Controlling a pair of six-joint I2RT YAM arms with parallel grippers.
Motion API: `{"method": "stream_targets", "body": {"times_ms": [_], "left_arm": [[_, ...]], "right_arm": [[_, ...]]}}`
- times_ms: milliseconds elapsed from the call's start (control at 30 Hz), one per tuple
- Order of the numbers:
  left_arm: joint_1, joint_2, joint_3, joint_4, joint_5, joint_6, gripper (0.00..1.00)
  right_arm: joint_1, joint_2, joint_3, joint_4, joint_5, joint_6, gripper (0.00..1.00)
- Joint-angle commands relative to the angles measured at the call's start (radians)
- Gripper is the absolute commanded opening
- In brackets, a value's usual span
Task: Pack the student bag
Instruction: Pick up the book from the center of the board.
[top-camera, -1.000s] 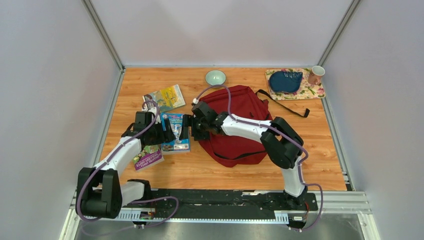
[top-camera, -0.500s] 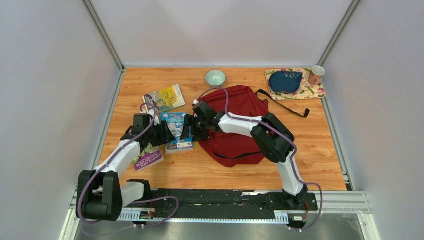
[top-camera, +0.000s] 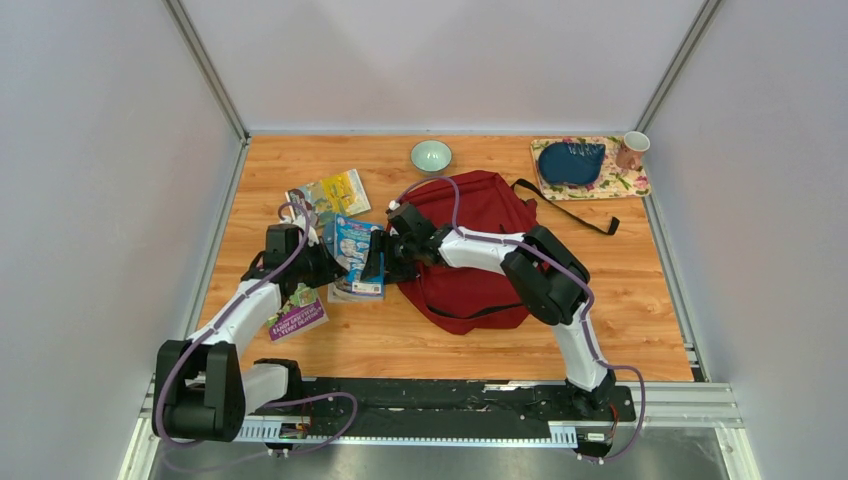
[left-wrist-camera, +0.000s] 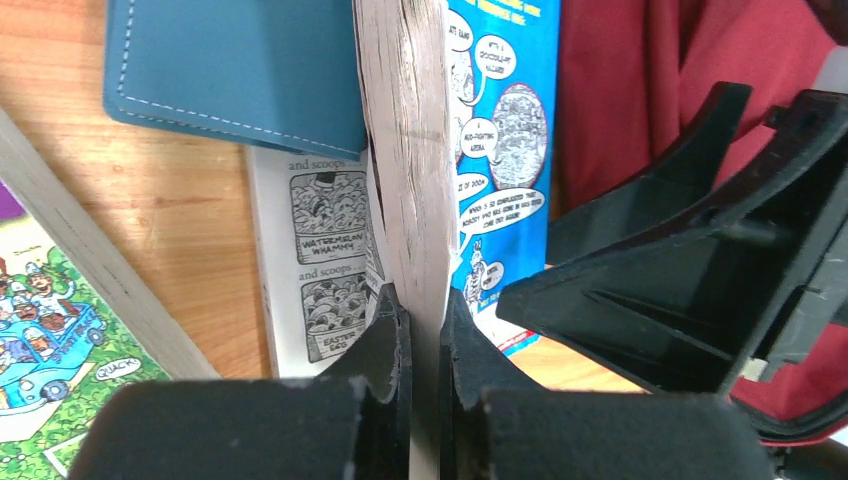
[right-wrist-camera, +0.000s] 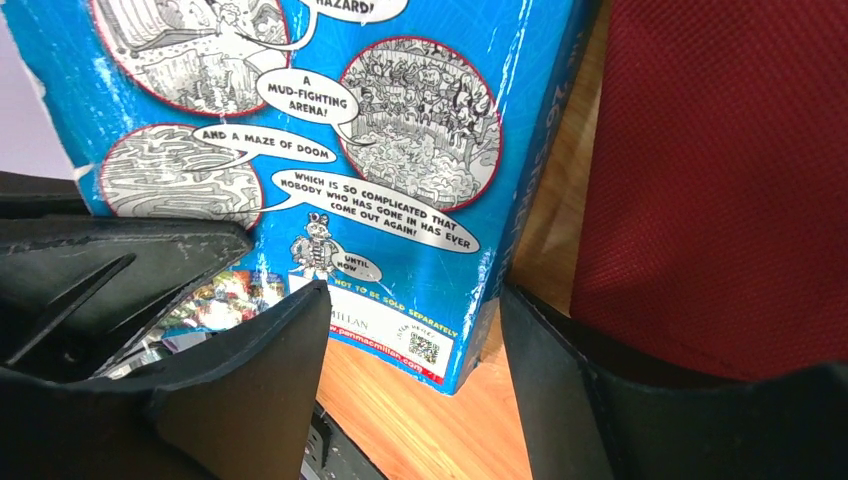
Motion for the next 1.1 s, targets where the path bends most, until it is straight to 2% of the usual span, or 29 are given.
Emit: {"method": "stream_targets", "body": {"times_ms": [0,67,200,467,633,900,1067], "left_arm": [[-0.009,0.016,-0.007,-0.055,-0.016,0.021,0.0],[-0.009,-0.01,-0.006,-0.067,-0.024,0.033,0.0],[-0.009,-0.114,-0.004,-0.006,0.105,0.035,0.0],[-0.009,-0.235,0.181,-0.049,0.257,-0.036,0.0],[-0.009,-0.274,0.198,-0.023,0.312,-0.099,0.0],[-0.009,-0.314,0.128,0.157,0.462,-0.206,0.0],[-0.009,-0.327,0.077,0.337,0.588,-0.306,0.0]], "right_arm": [[0.014,-0.02,-0.017,0.051,-0.025,0.011,0.7],[0.011,-0.037,-0.027,0.051,-0.03,0.006,0.73],[-0.007,-0.123,-0.07,0.054,-0.025,-0.003,0.78],[-0.045,-0.402,-0.247,0.056,0.031,-0.006,0.82],[-0.055,-0.519,-0.36,0.097,0.024,0.029,0.84],[-0.055,-0.651,-0.437,0.23,-0.007,0.061,0.86],[-0.071,-0.683,-0.462,0.293,-0.005,0.046,0.86]]}}
